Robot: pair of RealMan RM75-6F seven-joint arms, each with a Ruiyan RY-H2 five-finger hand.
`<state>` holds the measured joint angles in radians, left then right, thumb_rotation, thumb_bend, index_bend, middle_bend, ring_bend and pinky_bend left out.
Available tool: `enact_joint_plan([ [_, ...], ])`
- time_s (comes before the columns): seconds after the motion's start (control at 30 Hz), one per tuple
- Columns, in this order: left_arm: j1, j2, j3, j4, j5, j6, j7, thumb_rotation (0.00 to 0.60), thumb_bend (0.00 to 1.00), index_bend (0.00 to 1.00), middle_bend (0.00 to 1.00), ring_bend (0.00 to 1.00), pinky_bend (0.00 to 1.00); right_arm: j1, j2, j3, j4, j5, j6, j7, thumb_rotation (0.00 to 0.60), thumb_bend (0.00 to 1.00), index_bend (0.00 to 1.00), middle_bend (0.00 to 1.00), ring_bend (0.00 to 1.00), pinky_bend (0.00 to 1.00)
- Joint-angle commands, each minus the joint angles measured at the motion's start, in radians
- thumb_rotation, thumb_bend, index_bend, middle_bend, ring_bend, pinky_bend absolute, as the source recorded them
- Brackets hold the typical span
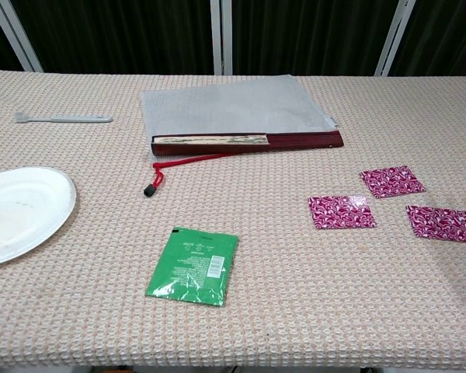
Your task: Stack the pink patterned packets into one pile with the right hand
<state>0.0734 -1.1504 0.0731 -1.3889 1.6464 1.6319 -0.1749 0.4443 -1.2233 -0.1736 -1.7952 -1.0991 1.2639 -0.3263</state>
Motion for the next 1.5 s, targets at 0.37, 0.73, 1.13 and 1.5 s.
enact_joint_plan([
  [0.37, -0.003, -0.005, -0.002, 0.024, -0.004, -0.002, -0.024, 0.156, 0.09, 0.09, 0.07, 0.01, 0.18, -0.052, -0.126, 0.092, 0.103, 0.062, -0.044, -0.056, 0.599, 0.37, 0.31, 0.0, 0.0, 0.0],
  [0.73, 0.001, 0.003, -0.003, 0.026, -0.006, 0.004, -0.031, 0.16, 0.09, 0.09, 0.07, 0.01, 0.18, -0.04, -0.149, 0.14, 0.102, 0.1, -0.102, -0.095, 0.581, 0.49, 0.31, 0.0, 0.0, 0.0],
  [1.13, 0.0, 0.003, -0.002, 0.023, -0.005, 0.003, -0.026, 0.157, 0.09, 0.09, 0.07, 0.01, 0.18, -0.04, -0.174, 0.158, 0.116, 0.117, -0.122, -0.133, 0.581, 0.51, 0.33, 0.0, 0.0, 0.0],
  [1.5, 0.003, 0.001, 0.001, 0.024, -0.006, 0.002, -0.023, 0.158, 0.09, 0.09, 0.07, 0.01, 0.18, -0.052, -0.178, 0.171, 0.121, 0.102, -0.116, -0.128, 0.58, 0.61, 0.4, 0.0, 0.0, 0.0],
])
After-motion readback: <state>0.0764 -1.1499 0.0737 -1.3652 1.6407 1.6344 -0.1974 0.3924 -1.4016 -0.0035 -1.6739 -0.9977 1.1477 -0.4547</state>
